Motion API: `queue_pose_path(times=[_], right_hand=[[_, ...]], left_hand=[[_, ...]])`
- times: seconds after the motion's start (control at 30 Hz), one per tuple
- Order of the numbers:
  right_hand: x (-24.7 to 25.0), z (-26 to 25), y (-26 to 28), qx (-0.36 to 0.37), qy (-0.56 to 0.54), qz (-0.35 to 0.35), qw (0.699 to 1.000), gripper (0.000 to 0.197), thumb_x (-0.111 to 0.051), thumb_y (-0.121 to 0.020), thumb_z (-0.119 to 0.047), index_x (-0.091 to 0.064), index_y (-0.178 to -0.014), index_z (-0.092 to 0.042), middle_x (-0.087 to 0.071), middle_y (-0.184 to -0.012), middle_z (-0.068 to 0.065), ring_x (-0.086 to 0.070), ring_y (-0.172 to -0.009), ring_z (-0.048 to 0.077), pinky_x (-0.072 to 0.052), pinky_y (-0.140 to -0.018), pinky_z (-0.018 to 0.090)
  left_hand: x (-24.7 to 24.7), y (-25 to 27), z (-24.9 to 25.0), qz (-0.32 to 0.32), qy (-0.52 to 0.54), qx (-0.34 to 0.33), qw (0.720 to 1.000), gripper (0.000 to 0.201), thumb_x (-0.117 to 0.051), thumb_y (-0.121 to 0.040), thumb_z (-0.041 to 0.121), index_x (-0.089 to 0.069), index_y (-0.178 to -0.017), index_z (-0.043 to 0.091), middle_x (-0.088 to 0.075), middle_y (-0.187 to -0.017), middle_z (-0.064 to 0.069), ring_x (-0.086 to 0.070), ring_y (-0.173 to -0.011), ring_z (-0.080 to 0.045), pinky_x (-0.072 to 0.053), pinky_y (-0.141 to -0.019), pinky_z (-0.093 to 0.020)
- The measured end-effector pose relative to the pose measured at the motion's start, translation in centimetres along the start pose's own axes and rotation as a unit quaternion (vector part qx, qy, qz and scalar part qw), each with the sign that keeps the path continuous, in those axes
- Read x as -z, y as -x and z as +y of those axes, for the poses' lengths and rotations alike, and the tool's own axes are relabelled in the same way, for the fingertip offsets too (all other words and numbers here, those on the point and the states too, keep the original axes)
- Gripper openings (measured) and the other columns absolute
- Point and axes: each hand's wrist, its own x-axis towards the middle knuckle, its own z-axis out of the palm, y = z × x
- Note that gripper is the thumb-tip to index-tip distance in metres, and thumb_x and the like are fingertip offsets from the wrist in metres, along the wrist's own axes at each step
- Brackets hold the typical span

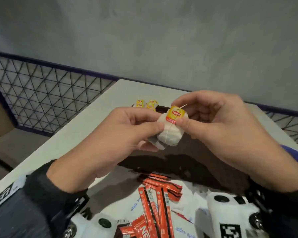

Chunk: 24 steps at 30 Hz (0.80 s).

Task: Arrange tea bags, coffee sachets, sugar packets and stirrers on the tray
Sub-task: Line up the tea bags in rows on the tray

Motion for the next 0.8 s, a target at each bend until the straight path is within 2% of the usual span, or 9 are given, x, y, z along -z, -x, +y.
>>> queue_pose_path(times=[0.13, 0.23, 0.33, 0.43, 0.5, 0.57, 0.63, 0.73, 0.8], right_hand=[[-0.3, 0.5, 0.0, -0.015, 0.007, 0.016, 1.000, 0.023, -0.075, -0.089, -0.003, -0.073, -0.099, -0.023, -0.074, -0.084, 0.004, -0.068, -0.076, 0.028, -0.052, -0.062, 0.032], [-0.3, 0.4, 0.2, -0.015, -0.004, 0.023, 1.000, 0.023, -0.074, -0.089, -0.004, -0.073, -0.100, -0.024, -0.074, -0.084, 0.004, -0.067, -0.078, 0.031, -0.054, -0.064, 0.038], [-0.4, 0.4, 0.3, -0.014, -0.019, 0.026, 0.999, 0.025, -0.075, -0.088, -0.004, -0.073, -0.102, -0.024, -0.073, -0.085, 0.007, -0.065, -0.076, 0.032, -0.055, -0.065, 0.039], [-0.5, 0.3, 0.2, -0.029, -0.044, 0.046, 0.998, 0.022, -0.078, -0.086, -0.007, -0.073, -0.102, -0.022, -0.071, -0.085, 0.013, -0.059, -0.067, 0.025, -0.052, -0.061, 0.036], [-0.7, 0.2, 0.2, -0.040, -0.071, 0.063, 0.995, 0.016, -0.081, -0.083, -0.017, -0.074, -0.098, -0.018, -0.070, -0.082, 0.017, -0.057, -0.063, 0.023, -0.051, -0.054, 0.033], [-1.0, 0.2, 0.2, -0.043, -0.079, 0.074, 0.993, 0.017, -0.081, -0.080, -0.026, -0.075, -0.093, -0.016, -0.070, -0.080, 0.018, -0.058, -0.061, 0.022, -0.050, -0.050, 0.031], [-1.3, 0.3, 0.3, -0.034, -0.064, 0.077, 0.994, 0.014, -0.081, -0.082, -0.025, -0.076, -0.089, -0.015, -0.072, -0.078, 0.014, -0.059, -0.060, 0.021, -0.050, -0.049, 0.031], [-1.3, 0.4, 0.4, -0.033, -0.053, 0.088, 0.994, 0.004, -0.078, -0.086, -0.020, -0.077, -0.086, -0.016, -0.074, -0.073, 0.005, -0.058, -0.053, 0.011, -0.049, -0.048, 0.026], [-1.1, 0.4, 0.3, -0.038, -0.057, 0.092, 0.993, 0.002, -0.077, -0.087, -0.018, -0.078, -0.087, -0.016, -0.074, -0.073, 0.004, -0.058, -0.052, 0.011, -0.050, -0.049, 0.025]], left_hand=[[-0.1, -0.1, -0.3, 0.028, 0.005, -0.001, 1.000, 0.016, -0.071, -0.087, 0.019, -0.082, -0.097, 0.016, -0.080, -0.096, -0.010, -0.078, -0.085, -0.023, -0.060, -0.070, -0.027], [-0.3, -0.1, -0.4, 0.036, 0.019, -0.010, 0.999, 0.020, -0.073, -0.080, 0.026, -0.083, -0.094, 0.017, -0.080, -0.093, -0.011, -0.077, -0.080, -0.021, -0.059, -0.067, -0.027], [-0.5, 0.0, -0.3, 0.045, 0.017, -0.021, 0.999, 0.018, -0.074, -0.081, 0.024, -0.082, -0.094, 0.017, -0.080, -0.091, -0.010, -0.077, -0.078, -0.020, -0.059, -0.065, -0.027], [-0.5, -0.1, -0.3, 0.067, 0.023, -0.033, 0.997, 0.014, -0.074, -0.082, 0.021, -0.082, -0.093, 0.015, -0.080, -0.088, -0.010, -0.076, -0.074, -0.019, -0.059, -0.063, -0.028], [-0.5, -0.1, -0.3, 0.079, 0.026, -0.040, 0.996, 0.012, -0.075, -0.082, 0.019, -0.081, -0.091, 0.015, -0.080, -0.085, -0.010, -0.076, -0.072, -0.019, -0.059, -0.062, -0.028], [-0.6, -0.1, -0.3, 0.079, 0.024, -0.042, 0.996, 0.011, -0.075, -0.082, 0.019, -0.081, -0.092, 0.016, -0.080, -0.084, -0.010, -0.077, -0.074, -0.021, -0.060, -0.062, -0.029], [-0.6, 0.0, -0.3, 0.076, 0.017, -0.042, 0.996, 0.011, -0.076, -0.083, 0.019, -0.081, -0.093, 0.018, -0.080, -0.085, -0.009, -0.078, -0.078, -0.022, -0.060, -0.064, -0.030], [-0.5, 0.0, -0.4, 0.078, 0.007, -0.041, 0.996, 0.012, -0.076, -0.084, 0.021, -0.081, -0.094, 0.020, -0.081, -0.088, -0.006, -0.079, -0.081, -0.022, -0.061, -0.067, -0.032], [-0.4, -0.1, -0.4, 0.086, 0.006, -0.042, 0.995, 0.012, -0.076, -0.084, 0.020, -0.081, -0.096, 0.018, -0.081, -0.088, -0.006, -0.079, -0.080, -0.022, -0.061, -0.067, -0.033]])
